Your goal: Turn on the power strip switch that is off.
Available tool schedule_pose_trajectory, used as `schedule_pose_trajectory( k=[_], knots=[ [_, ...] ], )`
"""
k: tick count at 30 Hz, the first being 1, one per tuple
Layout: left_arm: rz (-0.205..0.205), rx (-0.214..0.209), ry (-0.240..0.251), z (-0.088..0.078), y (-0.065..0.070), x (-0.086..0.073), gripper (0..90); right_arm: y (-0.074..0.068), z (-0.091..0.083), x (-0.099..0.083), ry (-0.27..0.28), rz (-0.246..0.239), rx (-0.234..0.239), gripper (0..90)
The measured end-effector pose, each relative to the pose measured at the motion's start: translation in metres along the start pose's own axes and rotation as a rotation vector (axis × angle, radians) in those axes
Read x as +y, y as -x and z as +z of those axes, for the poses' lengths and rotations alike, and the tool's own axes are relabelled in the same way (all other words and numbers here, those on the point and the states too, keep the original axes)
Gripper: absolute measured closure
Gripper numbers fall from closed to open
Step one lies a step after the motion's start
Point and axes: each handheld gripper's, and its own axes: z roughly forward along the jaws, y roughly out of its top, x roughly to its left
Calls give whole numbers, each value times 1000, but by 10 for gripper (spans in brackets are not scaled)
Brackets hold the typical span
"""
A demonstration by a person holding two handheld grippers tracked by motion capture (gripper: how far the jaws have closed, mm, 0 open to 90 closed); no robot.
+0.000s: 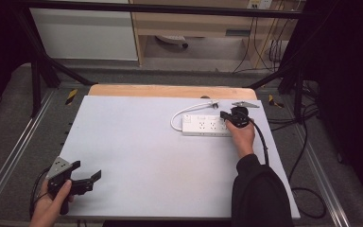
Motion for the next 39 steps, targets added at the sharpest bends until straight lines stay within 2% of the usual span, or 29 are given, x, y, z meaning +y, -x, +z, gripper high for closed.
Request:
schedule_pose_trajectory(
  k=[25, 39],
  knots=[
    [3, 1, -2, 0, 0, 0, 64, -1, 4, -5, -16, -5, -3, 900],
    [3, 1, -2, 0, 0, 0, 64, -1, 3, -6, -6, -3, -3, 900]
  ],
)
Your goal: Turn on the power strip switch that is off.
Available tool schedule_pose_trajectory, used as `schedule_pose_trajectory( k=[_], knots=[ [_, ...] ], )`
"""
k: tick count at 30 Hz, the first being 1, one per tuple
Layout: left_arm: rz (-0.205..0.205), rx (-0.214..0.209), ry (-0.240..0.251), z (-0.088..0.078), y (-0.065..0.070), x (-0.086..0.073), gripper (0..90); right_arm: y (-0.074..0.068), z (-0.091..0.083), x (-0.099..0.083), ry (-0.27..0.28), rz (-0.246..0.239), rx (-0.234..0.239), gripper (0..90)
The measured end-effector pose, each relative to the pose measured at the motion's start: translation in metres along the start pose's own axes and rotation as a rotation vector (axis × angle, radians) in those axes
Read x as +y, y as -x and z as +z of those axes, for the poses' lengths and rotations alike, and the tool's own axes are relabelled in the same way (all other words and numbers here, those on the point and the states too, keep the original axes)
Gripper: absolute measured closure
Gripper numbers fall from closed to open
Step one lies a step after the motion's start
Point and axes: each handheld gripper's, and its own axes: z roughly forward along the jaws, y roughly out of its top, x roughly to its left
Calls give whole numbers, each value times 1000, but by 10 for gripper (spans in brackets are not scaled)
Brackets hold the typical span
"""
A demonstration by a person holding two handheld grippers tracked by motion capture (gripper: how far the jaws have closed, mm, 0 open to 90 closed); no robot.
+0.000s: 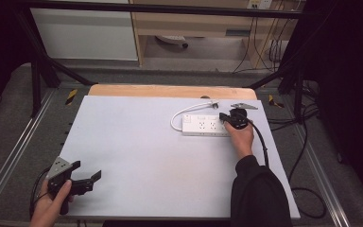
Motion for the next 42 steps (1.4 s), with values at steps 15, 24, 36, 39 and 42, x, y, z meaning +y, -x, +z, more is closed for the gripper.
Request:
schedule_pose_trajectory(
  k=[15, 24, 36, 39, 42],
  knots=[
    [1, -2, -1, 0, 0, 0, 64, 0, -1, -2, 12, 4, 0, 900],
    [1, -2, 0, 0, 0, 0, 64, 0, -1, -3, 17, 4, -2, 900],
    [1, -3, 0, 0, 0, 0, 64, -2, 1, -4, 1, -11, -5, 900],
    [1, 0, -1, 0, 0, 0, 64, -2, 2, -3, 1, -5, -5, 900],
    [-1, 0, -1, 0, -1, 0, 64, -1, 1, -1, 0, -10, -2, 900]
  ],
)
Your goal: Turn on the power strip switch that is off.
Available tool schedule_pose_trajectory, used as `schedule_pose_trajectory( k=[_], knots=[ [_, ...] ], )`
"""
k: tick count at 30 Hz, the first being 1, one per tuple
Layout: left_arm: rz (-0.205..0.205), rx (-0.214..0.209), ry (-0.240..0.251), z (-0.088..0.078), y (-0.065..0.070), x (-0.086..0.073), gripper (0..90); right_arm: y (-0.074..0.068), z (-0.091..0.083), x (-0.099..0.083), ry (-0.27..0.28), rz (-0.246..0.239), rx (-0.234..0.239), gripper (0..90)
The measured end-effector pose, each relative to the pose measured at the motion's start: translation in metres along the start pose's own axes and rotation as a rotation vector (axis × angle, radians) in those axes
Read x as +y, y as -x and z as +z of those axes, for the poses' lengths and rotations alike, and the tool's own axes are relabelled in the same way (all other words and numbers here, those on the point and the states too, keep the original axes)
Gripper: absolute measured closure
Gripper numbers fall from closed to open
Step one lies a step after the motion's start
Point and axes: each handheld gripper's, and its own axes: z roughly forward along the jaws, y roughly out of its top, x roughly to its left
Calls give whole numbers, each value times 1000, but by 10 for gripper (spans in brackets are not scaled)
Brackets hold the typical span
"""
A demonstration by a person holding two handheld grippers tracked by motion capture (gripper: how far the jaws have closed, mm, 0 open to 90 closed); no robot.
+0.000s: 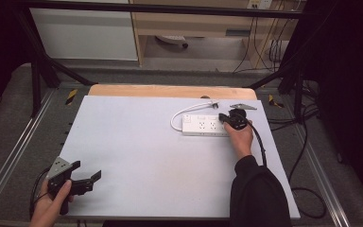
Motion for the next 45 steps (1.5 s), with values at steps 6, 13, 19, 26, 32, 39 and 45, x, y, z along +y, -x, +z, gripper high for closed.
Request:
schedule_pose_trajectory(
  k=[6, 13, 19, 26, 32, 39, 45],
  knots=[
    [3, 2, 3, 0, 1, 0, 64, 1, -6, 4, 15, -7, -2, 900],
    [0, 7, 2, -1, 0, 0, 64, 0, -15, 12, 11, -27, -18, 900],
    [-4, 2, -5, 1, -1, 0, 64, 3, -16, 19, 12, -29, -16, 900],
    [-16, 0, -1, 2, -3, 0, 64, -2, -15, 23, -4, -16, -16, 654],
    [-19, -1, -3, 2, -5, -1, 64, -8, -13, 24, -21, -3, -16, 342],
    [-22, 6, -5, 2, -4, 0, 64, -15, -19, 33, -53, -25, -31, 113],
    [-18, 7, -5, 1, -4, 0, 64, -22, -27, 42, -61, -58, -27, 59]
  ],
)
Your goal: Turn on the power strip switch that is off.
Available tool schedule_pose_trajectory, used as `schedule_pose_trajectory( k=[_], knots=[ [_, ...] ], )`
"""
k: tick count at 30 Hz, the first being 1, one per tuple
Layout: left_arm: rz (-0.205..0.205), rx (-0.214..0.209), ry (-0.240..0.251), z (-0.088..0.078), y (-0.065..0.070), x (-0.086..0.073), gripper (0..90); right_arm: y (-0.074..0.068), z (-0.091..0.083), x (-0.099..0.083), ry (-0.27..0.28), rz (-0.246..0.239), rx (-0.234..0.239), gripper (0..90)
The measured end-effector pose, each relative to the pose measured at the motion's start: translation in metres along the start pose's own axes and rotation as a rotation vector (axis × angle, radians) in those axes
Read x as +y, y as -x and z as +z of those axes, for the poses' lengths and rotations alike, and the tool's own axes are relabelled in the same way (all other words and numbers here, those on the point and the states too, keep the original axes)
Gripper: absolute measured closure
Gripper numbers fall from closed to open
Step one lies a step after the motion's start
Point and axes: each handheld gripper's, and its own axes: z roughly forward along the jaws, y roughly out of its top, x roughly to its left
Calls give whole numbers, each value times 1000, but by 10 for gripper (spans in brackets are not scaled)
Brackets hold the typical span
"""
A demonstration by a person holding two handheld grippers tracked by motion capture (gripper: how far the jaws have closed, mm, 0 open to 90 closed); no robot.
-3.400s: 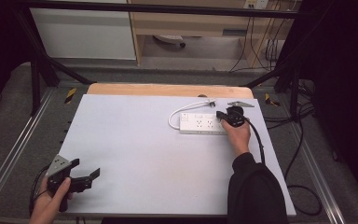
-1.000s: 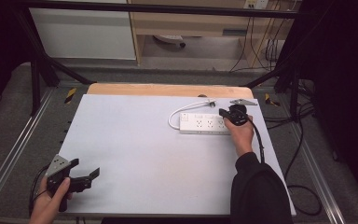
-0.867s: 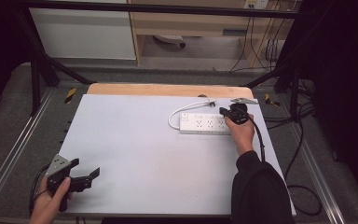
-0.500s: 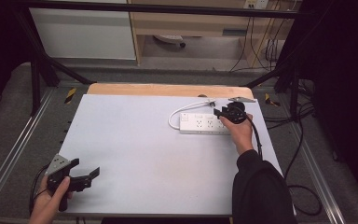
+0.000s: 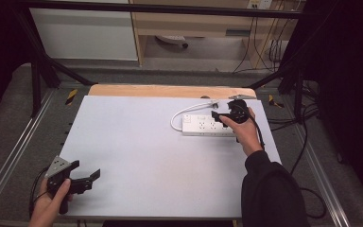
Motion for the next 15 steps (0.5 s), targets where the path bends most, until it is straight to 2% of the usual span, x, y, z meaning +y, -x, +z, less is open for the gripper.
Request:
schedule_pose_trajectory(
  k=[6, 9, 15],
  knots=[
    [4, 2, 0, 0, 1, 0, 64, -4, -10, 6, 54, 9, -12, 81],
    [4, 4, -4, 1, 1, 0, 64, -5, -16, 9, 46, 5, -14, 95],
    [5, 10, -5, 1, 1, 0, 64, -7, -27, 16, 39, -7, 13, 82]
  ],
)
